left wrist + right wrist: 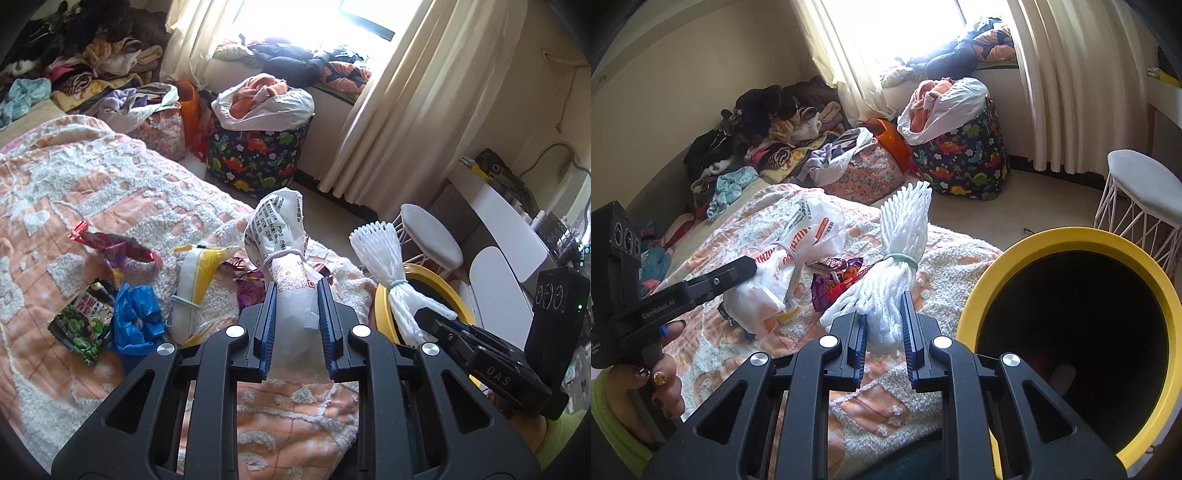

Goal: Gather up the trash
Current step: 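Carry both items over the yellow bin and open both grippers to drop them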

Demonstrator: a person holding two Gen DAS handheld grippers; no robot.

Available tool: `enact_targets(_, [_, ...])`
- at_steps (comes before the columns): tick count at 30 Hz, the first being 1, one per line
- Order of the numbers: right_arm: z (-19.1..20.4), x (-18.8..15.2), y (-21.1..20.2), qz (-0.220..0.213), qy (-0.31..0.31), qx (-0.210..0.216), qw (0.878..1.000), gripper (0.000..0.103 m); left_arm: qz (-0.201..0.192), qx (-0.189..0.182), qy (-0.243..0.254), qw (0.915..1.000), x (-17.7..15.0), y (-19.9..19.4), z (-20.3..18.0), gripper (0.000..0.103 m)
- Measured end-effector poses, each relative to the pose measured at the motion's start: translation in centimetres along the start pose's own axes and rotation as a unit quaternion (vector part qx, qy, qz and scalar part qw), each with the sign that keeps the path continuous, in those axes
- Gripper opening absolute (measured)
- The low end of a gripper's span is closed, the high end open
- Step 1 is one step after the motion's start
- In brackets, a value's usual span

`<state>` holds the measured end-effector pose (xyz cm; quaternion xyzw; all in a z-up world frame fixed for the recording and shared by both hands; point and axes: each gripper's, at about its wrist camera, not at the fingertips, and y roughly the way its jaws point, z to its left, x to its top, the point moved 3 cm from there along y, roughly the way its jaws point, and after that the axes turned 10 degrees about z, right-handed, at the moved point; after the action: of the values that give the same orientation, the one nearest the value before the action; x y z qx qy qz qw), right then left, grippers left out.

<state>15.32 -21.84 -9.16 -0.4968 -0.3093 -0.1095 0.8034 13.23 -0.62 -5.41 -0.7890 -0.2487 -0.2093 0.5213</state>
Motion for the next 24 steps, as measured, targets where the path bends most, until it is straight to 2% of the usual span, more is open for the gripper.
enact_targets(24, [-3.8,-1.3,-4.4,-0.043,0.040,-0.013,0.998,0.017,0.012,-0.027,0.067,0.9973,0.2,1.5,-6.7,0.015])
